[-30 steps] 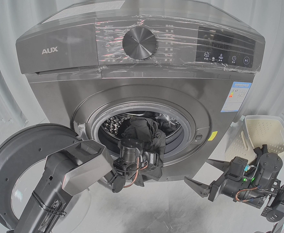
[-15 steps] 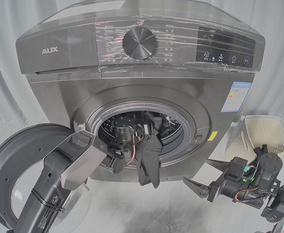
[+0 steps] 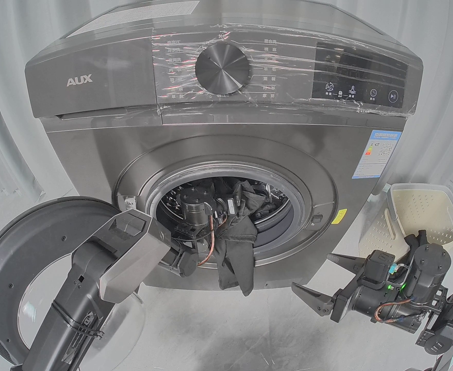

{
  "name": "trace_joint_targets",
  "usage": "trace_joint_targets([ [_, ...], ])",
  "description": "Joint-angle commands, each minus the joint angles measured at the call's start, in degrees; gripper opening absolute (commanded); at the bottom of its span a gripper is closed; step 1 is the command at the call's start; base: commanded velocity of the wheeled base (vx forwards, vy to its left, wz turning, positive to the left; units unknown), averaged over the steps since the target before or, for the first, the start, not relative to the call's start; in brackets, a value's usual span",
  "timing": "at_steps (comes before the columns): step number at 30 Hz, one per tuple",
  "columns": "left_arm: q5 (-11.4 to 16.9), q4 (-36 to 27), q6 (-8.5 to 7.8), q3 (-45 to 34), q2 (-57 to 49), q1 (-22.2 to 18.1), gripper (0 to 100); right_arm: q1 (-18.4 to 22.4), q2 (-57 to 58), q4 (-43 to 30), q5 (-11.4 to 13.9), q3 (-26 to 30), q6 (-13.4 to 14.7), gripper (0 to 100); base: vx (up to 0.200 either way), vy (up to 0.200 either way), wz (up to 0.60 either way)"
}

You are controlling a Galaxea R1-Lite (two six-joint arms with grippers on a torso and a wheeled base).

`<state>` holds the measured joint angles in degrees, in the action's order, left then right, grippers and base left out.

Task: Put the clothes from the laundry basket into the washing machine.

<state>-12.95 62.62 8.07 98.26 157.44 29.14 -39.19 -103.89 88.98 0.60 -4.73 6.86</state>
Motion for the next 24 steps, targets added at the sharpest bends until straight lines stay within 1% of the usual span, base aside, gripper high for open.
trace_joint_targets([
  [1,0.8,0.3,0.10,-7.1,-4.7,2.1,100,-0.1,0.1,0.1,0.0,0.0,0.0,100,0.000,0.000,0.00],
  [3,1.4,0.0,0.10,-10.8,-6.5,3.0,100,-0.1,0.1,0.1,0.0,0.0,0.0,100,0.000,0.000,0.00],
  [7,4.9,-0.5,0.10,-17.8,-9.1,5.1,100,-0.1,0.1,0.1,0.0,0.0,0.0,100,0.000,0.000,0.00],
  [9,4.9,-0.5,0.10,-18.0,-9.1,5.1,100,-0.1,0.1,0.1,0.0,0.1,0.0,100,0.000,0.000,0.00],
  [10,6.3,-1.2,-0.25,-21.6,-9.3,5.8,100,-0.1,0.1,0.0,0.0,0.1,0.0,100,0.000,0.000,0.00],
  [11,6.7,-1.2,-0.42,-22.4,-9.0,5.8,100,-0.1,0.0,0.0,0.0,0.1,0.0,100,0.000,0.000,0.00],
  [15,7.3,-1.0,-0.86,-22.6,-6.9,5.8,100,-0.1,0.0,0.0,0.0,0.1,0.0,100,0.000,0.000,0.00],
  [22,7.4,-0.7,-3.06,-21.7,-3.7,5.4,100,-0.1,-0.2,0.0,0.0,0.1,0.0,100,0.000,0.000,0.00],
  [24,7.3,-0.7,-3.15,-21.0,-3.2,5.3,100,-0.1,-0.2,0.0,0.0,0.1,0.0,100,0.000,0.000,0.00],
])
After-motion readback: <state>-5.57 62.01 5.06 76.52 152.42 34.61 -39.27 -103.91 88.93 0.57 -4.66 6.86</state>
